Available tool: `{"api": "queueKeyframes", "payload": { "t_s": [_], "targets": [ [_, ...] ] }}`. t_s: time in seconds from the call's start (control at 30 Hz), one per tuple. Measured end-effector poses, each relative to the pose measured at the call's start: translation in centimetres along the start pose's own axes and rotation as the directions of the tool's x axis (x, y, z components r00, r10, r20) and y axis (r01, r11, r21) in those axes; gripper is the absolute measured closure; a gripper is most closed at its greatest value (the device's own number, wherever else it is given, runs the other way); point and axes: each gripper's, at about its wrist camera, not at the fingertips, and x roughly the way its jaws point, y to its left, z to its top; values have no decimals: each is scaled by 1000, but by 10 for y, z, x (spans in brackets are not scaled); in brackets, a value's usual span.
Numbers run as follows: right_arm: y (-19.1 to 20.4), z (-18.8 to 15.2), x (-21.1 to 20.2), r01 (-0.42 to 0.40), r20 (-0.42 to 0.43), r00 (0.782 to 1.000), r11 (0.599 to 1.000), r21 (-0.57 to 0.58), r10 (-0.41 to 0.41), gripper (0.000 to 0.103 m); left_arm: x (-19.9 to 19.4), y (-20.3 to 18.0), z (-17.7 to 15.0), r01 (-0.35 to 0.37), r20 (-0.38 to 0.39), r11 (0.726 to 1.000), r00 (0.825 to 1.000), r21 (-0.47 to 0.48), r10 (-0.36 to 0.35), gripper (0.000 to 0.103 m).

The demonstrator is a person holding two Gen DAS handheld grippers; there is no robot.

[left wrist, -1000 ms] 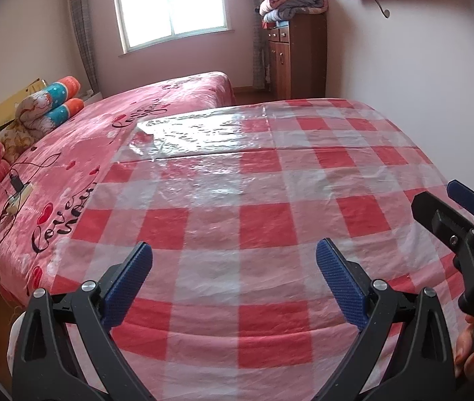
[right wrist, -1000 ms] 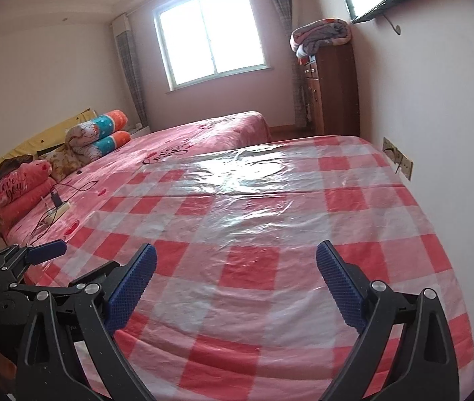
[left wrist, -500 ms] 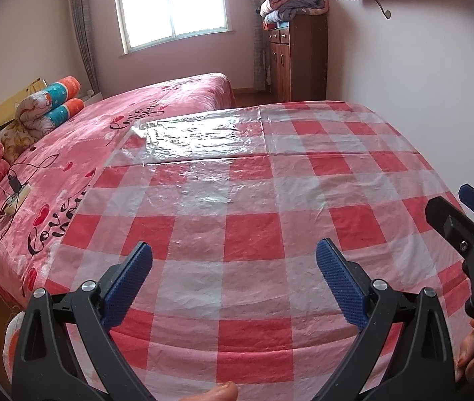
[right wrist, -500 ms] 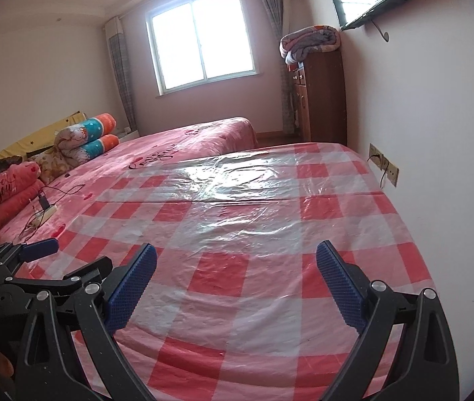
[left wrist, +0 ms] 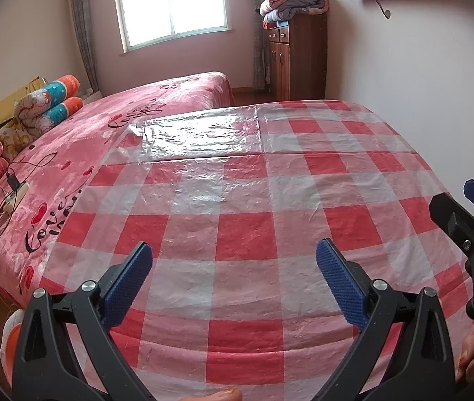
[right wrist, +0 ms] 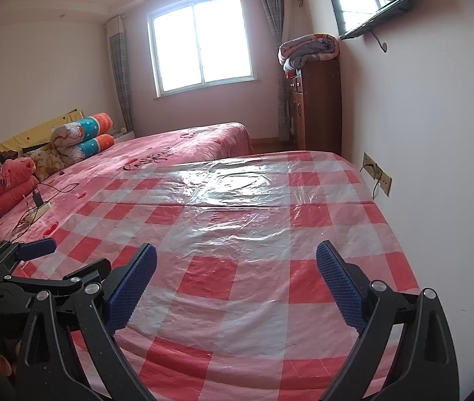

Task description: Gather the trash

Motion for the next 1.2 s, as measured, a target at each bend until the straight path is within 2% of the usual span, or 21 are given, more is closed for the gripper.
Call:
{"api": "queueKeyframes", "payload": {
  "t_s": [0.77,0.87,1.0,1.1,1.2],
  "targets": [
    [3,0,2,-6,-10,1000,1000,-15,6,8,3,-1,-1,-18,10,1000,1000,1,18,4],
    [3,1,9,-22,-41,999,1000,-11,22,8,7,0,0,-23,11,1000,1000,-3,23,4],
    [-1,0,27,-23,-123,992,999,28,27,8,23,3,2,-36,-34,999,999,-16,36,4],
    [-4,-2,42,-8,-188,982,999,44,16,8,43,7,4,-51,-84,998,995,-34,48,4],
    [-7,-6,62,30,-274,962,998,53,-15,8,61,10,6,-54,-131,997,990,-47,48,4]
  ]
}}
